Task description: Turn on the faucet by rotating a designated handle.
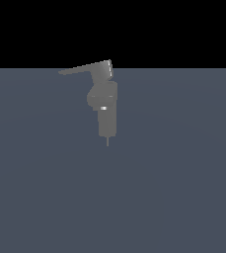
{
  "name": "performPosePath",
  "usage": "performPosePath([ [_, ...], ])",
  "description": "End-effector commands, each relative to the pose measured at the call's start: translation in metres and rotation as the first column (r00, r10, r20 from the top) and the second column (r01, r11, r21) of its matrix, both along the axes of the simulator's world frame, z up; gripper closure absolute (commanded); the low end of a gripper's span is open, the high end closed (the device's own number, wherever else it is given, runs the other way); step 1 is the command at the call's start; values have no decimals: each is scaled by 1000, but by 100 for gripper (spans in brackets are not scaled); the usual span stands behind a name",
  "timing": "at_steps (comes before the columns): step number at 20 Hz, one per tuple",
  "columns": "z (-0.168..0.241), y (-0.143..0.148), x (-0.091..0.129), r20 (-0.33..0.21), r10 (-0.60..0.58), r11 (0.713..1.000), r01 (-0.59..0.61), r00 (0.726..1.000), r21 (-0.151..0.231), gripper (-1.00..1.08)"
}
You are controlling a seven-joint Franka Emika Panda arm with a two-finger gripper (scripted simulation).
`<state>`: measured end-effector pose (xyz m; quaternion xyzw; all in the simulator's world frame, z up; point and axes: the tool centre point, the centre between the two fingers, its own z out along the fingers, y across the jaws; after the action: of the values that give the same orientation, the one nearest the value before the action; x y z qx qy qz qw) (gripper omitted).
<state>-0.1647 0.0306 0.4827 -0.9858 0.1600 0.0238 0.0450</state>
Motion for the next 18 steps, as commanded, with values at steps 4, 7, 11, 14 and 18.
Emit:
performPosePath([
  [4,-11,8,32,-44,-136,990,137,990,18,108],
  [7,-18,13,50,-69,-209,977,211,975,19,108],
  [11,-30,19,73,-101,-306,951,309,946,12,108],
  [14,-41,25,90,-123,-378,925,381,918,0,108],
  [18,-56,32,111,-148,-470,881,472,870,-24,108],
])
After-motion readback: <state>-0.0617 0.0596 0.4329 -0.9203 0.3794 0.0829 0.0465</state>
